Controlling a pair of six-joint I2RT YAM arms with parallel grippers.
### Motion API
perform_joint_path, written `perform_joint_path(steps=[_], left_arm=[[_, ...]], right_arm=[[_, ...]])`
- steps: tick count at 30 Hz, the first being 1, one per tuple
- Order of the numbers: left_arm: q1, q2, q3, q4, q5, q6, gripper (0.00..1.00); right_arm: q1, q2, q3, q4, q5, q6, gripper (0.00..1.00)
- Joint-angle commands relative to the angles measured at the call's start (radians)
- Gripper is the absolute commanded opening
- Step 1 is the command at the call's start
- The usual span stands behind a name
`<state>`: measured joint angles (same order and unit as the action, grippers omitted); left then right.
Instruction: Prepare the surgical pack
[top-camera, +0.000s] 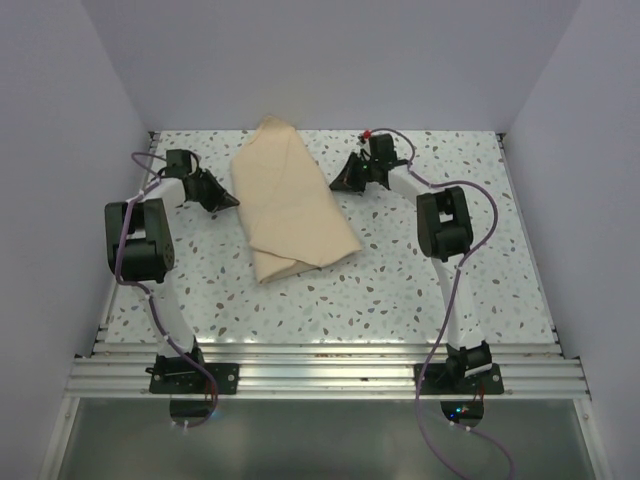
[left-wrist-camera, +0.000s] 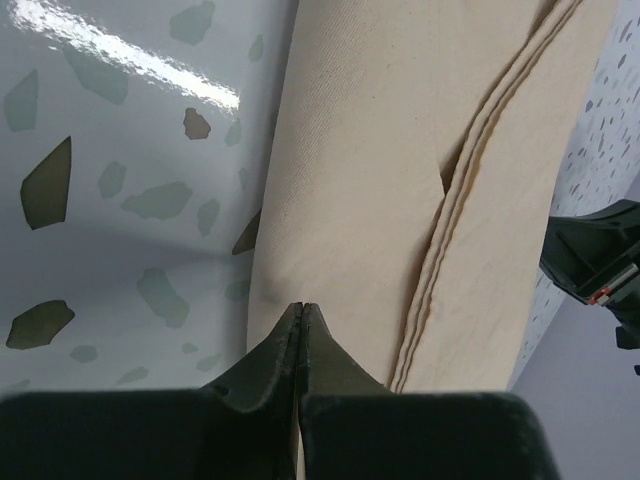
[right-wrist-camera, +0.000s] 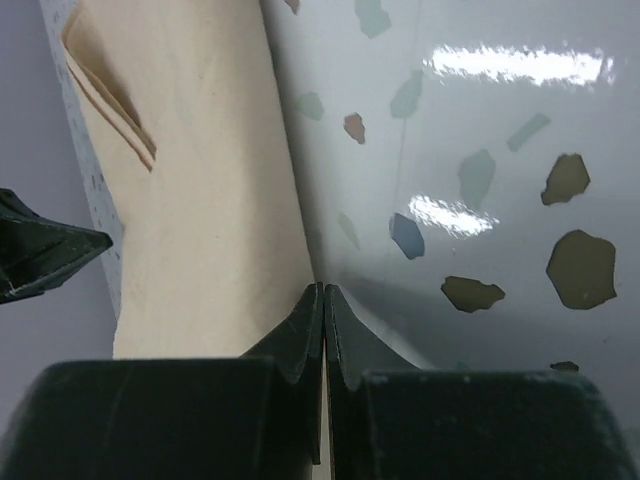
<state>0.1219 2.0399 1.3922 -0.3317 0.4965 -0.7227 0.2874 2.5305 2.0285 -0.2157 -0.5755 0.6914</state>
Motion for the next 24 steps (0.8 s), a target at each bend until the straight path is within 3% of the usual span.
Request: perform_joint_path(steps=[1, 8, 15, 24], left_arm=[[0.001, -0.053, 0.007, 0.014, -0.01, 0.005, 0.0], [0.001, -0.052, 0.021, -0.009, -0.001, 0.019, 0.0], [0.004, -0.06, 0.076, -0.059, -0.022, 0.062, 0.0], [0.013, -0.064, 0.132, -0.105, -0.019, 0.095, 0.0]], right_arm=[[-0.002, -0.032, -0.063, 0.028, -0.053, -0.023, 0.0], [-0.001, -0.074, -0.181, 0.064, -0.168, -0.021, 0.0], [0.001, -0.223, -0.469, 0.165, -0.198, 0.01, 0.0], [0.025, -0.369, -0.698, 0.239, -0.251, 0.045, 0.0]])
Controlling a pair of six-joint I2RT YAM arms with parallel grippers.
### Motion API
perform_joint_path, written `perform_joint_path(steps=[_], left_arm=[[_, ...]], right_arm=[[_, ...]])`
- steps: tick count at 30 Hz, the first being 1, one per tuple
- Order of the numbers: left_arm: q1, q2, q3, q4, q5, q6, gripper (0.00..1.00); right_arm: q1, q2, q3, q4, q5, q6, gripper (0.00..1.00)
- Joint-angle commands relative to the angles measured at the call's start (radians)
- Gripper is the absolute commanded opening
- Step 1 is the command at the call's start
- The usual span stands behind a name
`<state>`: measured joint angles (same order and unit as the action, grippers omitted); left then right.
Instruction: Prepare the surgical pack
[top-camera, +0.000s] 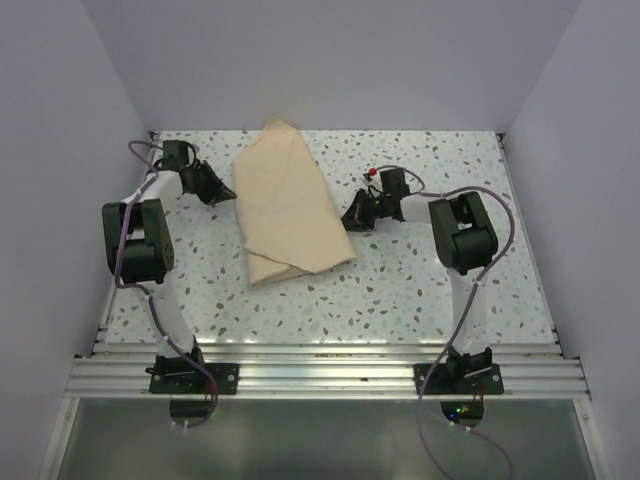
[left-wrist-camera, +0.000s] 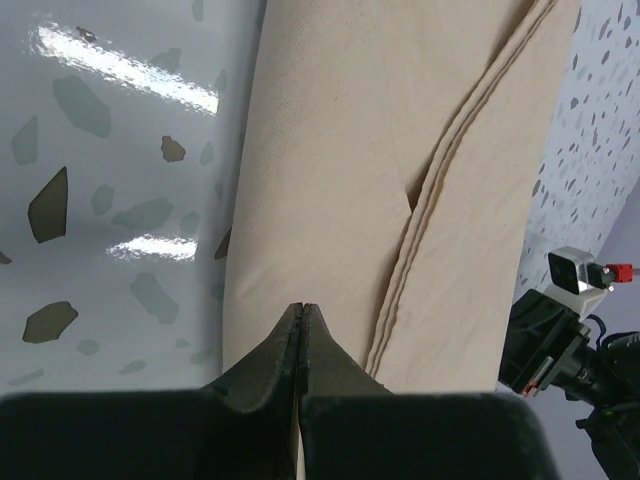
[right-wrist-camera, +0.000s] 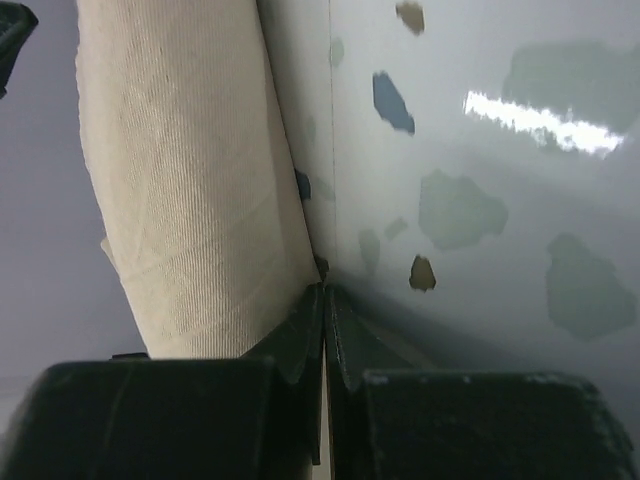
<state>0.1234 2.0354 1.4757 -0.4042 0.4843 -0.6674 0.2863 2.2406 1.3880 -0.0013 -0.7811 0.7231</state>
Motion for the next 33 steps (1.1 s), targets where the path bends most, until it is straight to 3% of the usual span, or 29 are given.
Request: perform_joint_path(steps=[1, 4, 8, 13, 20, 27, 33], left_arm=[[0.01, -0.061, 0.052, -0.039, -0.006, 0.043, 0.0], [0.012, -0.058, 0.07, -0.042, 0.022, 0.063, 0.0], [0.01, -0.05, 0.078, -0.055, 0.028, 0.071, 0.0], [0.01, -0.049, 0.074, -0.042, 0.039, 0.049, 0.0], [0.012, -0.079, 0.071, -0.058, 0.05, 0.058, 0.0], [0.012, -0.078, 0.054, -0.059, 0.059, 0.063, 0.0], [0.012, -0.066, 0.069, -0.056, 0.065, 0.061, 0.0]], right_arm=[[0.03, -0.11, -0.075, 0.033, -0.05, 0.015, 0.0], [0.034, -0.16, -0.09, -0.067, -0.005, -0.045, 0.0], [0.016, -0.17, 0.006, -0.175, 0.074, -0.1, 0.0], [-0.015, -0.018, 0.229, -0.276, 0.16, -0.126, 0.0], [-0.013, 0.191, 0.479, -0.283, 0.065, -0.103, 0.0], [0.045, 0.226, 0.484, -0.255, -0.016, -0.114, 0.0], [0.105, 0.12, 0.291, -0.192, -0.047, -0.114, 0.0]])
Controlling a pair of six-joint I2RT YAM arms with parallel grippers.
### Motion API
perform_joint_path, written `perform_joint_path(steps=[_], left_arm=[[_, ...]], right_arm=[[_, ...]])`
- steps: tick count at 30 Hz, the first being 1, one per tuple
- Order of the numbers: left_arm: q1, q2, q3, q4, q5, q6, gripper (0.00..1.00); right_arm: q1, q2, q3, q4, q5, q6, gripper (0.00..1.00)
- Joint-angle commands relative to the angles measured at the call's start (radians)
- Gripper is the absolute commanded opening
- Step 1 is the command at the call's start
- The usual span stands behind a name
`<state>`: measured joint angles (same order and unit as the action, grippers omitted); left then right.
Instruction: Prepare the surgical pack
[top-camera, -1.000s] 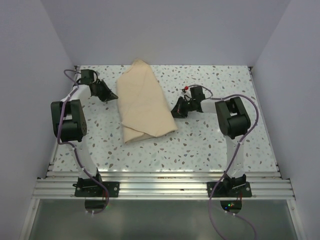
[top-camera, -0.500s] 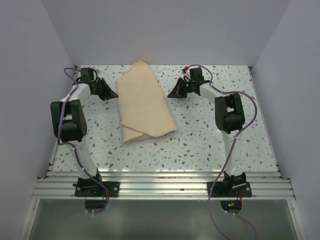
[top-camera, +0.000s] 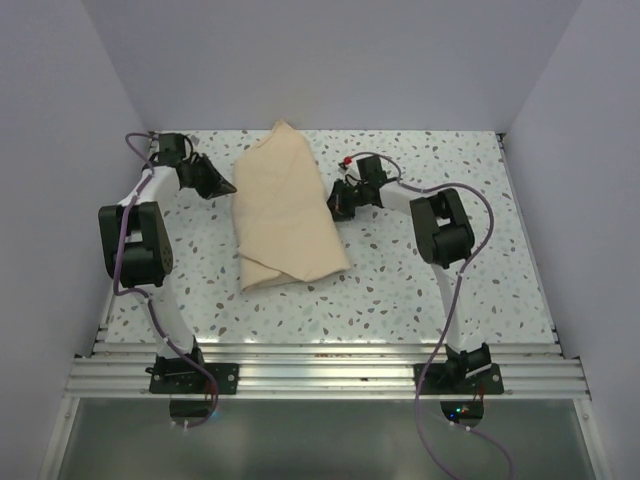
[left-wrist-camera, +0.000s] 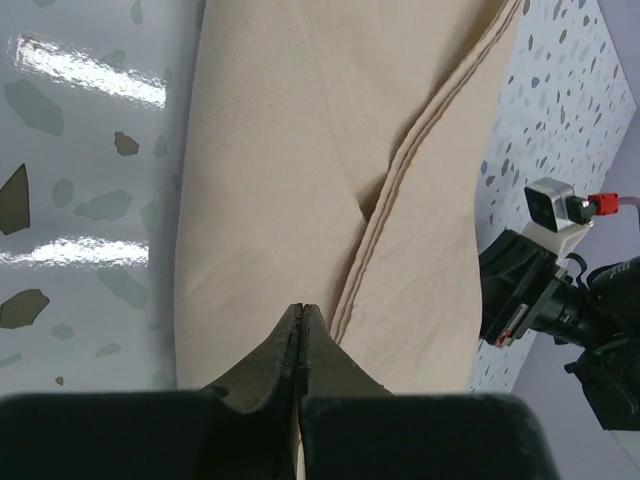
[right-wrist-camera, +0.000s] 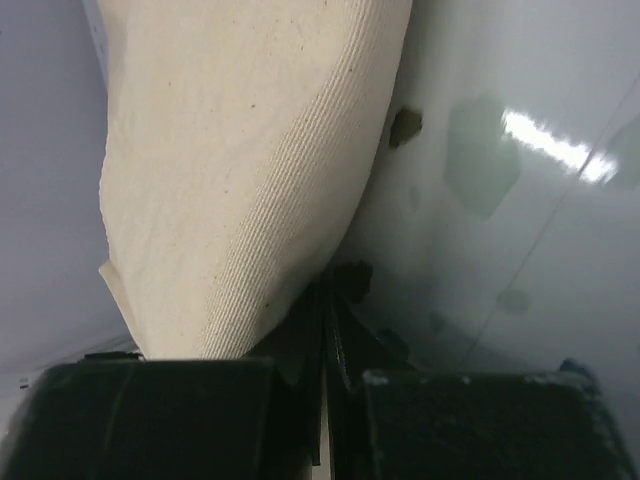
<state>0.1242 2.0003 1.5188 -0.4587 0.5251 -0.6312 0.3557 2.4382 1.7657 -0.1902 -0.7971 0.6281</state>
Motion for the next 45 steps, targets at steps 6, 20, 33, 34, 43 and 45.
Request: perform_joint_path(steps=[6, 20, 33, 34, 43, 45], left_arm=[[0.009, -0.02, 0.044, -0.009, 0.032, 0.036, 0.0], [-0.035, 0.061, 0.049, 0.064, 0.168, 0.057, 0.01], [-0.084, 0.17, 0.055, 0.126, 0.179, 0.021, 0.04], [-0.084, 0.172, 0.055, 0.127, 0.174, 0.021, 0.04], [-0.084, 0.184, 0.08, 0.114, 0.173, 0.021, 0.04], [-0.084, 0.192, 0.093, 0.115, 0.177, 0.018, 0.04]], right_arm=[[0.045, -0.263, -0.342, -0.041, 0.061, -0.04, 0.0], [-0.031, -0.202, 0.135, -0.364, 0.164, -0.142, 0.0], [0.042, -0.131, -0.093, 0.012, -0.077, 0.07, 0.03], [0.036, -0.125, -0.107, 0.018, -0.082, 0.058, 0.03], [0.003, -0.054, -0.095, -0.009, -0.048, 0.005, 0.03], [0.003, -0.062, -0.054, -0.005, -0.044, 0.013, 0.03]])
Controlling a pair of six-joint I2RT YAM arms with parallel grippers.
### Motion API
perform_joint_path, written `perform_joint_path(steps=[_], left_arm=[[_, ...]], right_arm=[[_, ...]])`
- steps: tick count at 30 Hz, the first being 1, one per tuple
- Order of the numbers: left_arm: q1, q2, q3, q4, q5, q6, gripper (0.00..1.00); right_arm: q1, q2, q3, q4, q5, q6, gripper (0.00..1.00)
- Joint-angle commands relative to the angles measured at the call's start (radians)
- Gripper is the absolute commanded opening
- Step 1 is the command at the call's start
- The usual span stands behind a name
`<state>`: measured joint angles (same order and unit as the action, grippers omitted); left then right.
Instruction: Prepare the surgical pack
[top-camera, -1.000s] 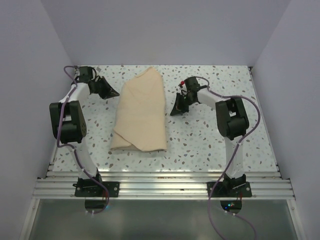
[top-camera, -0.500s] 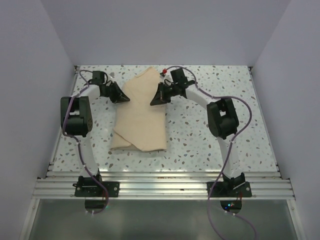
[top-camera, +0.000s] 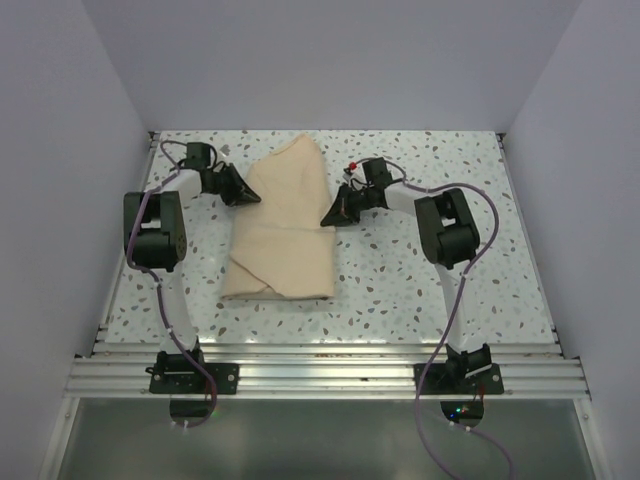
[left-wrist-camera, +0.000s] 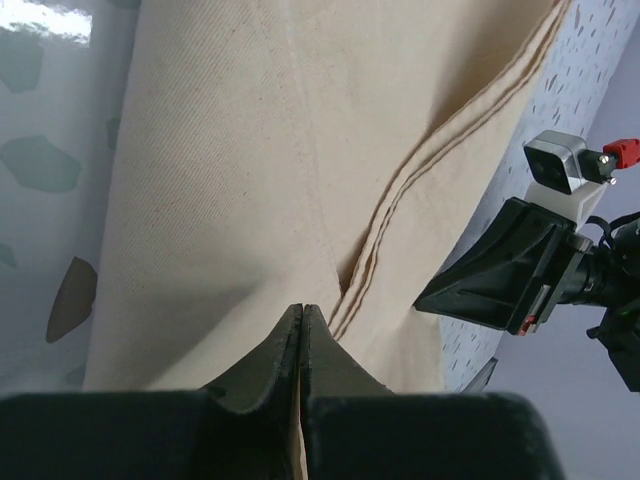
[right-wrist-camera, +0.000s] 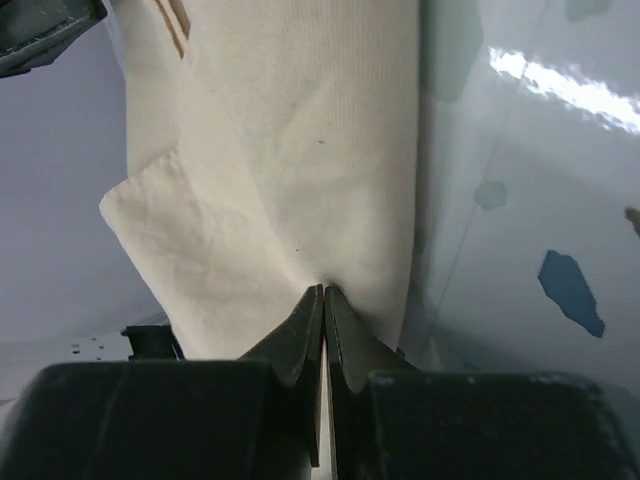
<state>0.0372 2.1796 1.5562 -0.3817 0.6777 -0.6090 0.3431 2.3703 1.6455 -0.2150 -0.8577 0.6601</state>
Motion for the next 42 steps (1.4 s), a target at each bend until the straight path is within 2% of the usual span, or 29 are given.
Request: perform_joint_path(steps=[1, 8, 15, 18, 25, 29, 34, 38, 42], left_arm=[[0.003, 0.016, 0.061, 0.043, 0.025, -0.006, 0.05], [0.004, 0.087, 0.102, 0.093, 0.059, -0.063, 0.09], [0.018, 0.186, 0.157, 0.092, 0.056, -0.081, 0.09], [0.026, 0.221, 0.191, 0.109, 0.065, -0.097, 0.09], [0.05, 0.284, 0.237, 0.231, 0.089, -0.21, 0.09], [0.052, 0.342, 0.315, 0.256, 0.091, -0.258, 0.1], [0.056, 0.397, 0.346, 0.415, 0.117, -0.379, 0.1], [0.058, 0.424, 0.349, 0.584, 0.12, -0.474, 0.1], [0.056, 0.462, 0.352, 0.763, 0.126, -0.633, 0.1]], right_arm=[[0.016, 0.009, 0.086, 0.005, 0.017, -0.014, 0.03], [0.016, 0.095, 0.255, 0.086, 0.006, 0.099, 0.03], [0.014, 0.21, 0.273, 0.252, 0.046, 0.226, 0.02], [0.014, 0.254, 0.322, 0.267, 0.059, 0.243, 0.03], [-0.007, 0.329, 0.44, 0.353, 0.146, 0.334, 0.05], [-0.019, 0.394, 0.542, 0.35, 0.227, 0.39, 0.08], [-0.033, 0.497, 0.704, 0.316, 0.302, 0.42, 0.11], [-0.052, 0.507, 0.717, 0.367, 0.377, 0.478, 0.16], [-0.075, 0.529, 0.767, 0.398, 0.428, 0.506, 0.22]])
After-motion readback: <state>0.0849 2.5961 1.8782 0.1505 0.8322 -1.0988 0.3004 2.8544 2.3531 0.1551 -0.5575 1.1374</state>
